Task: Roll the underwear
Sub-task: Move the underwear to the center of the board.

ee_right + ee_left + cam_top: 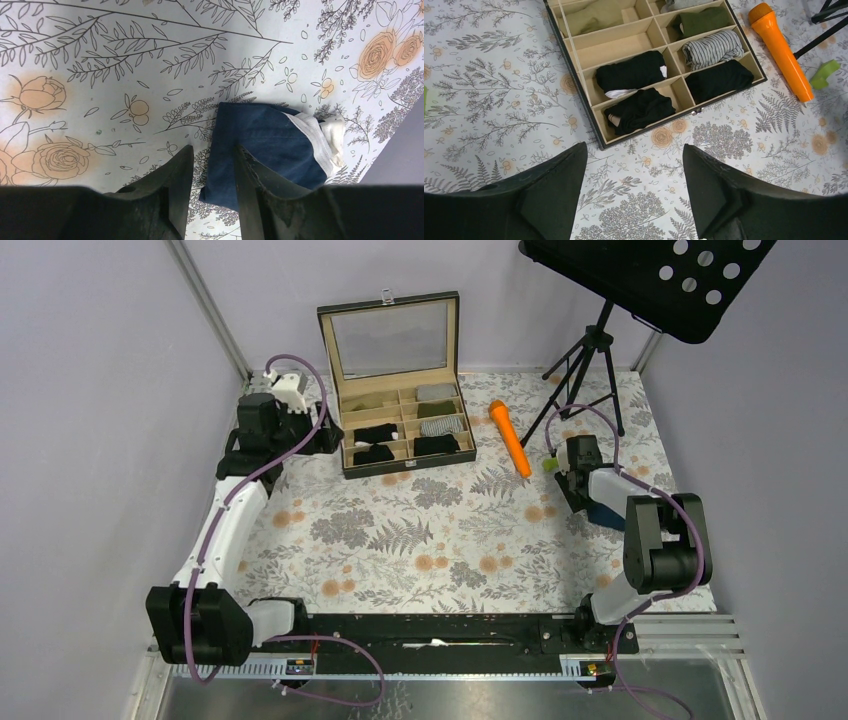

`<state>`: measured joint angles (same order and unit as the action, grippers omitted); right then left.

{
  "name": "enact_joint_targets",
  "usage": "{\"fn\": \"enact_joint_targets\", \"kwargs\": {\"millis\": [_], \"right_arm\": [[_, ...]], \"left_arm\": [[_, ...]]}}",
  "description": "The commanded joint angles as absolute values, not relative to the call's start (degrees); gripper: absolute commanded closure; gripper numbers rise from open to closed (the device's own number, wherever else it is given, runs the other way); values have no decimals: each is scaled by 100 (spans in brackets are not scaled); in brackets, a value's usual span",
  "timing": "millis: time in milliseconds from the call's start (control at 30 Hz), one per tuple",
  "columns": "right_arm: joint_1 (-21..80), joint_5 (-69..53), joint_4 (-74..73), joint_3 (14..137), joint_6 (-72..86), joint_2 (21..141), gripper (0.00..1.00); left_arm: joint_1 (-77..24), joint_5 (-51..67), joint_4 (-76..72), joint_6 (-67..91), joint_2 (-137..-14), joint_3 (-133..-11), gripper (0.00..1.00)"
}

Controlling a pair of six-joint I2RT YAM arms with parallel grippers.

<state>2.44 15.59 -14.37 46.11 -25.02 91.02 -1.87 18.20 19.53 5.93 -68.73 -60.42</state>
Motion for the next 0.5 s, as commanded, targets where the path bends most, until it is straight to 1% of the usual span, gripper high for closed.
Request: {"fn": "enact_joint_targets", "kwargs": {"millis": [0,100,200,233,367,467], "right_arm": [[195,1567,-1493,4635,-2417,9238,59],[202,1558,-1502,4619,-2417,9248,60],[202,1532,-1530,4622,-2425,9269,71],[202,1530,-1537,4636,-2418,9269,72],[201,1474,-1582,4639,-2408,9264,71],[202,1446,-1590,4612,-2408,9269,75]], "left_arm": [[-142,1912,1666,782,-6753,-6135,25],[-146,1953,1666,756,-6789,-6128,25],[-142,2004,1646,756,-6814,-6086,24],[-145,2030,1635,756,-6817,-6068,24],[-141,2091,1600,756,-6807,-6006,24],[-149,2115,1572,754,-6803,-5966,24]]}}
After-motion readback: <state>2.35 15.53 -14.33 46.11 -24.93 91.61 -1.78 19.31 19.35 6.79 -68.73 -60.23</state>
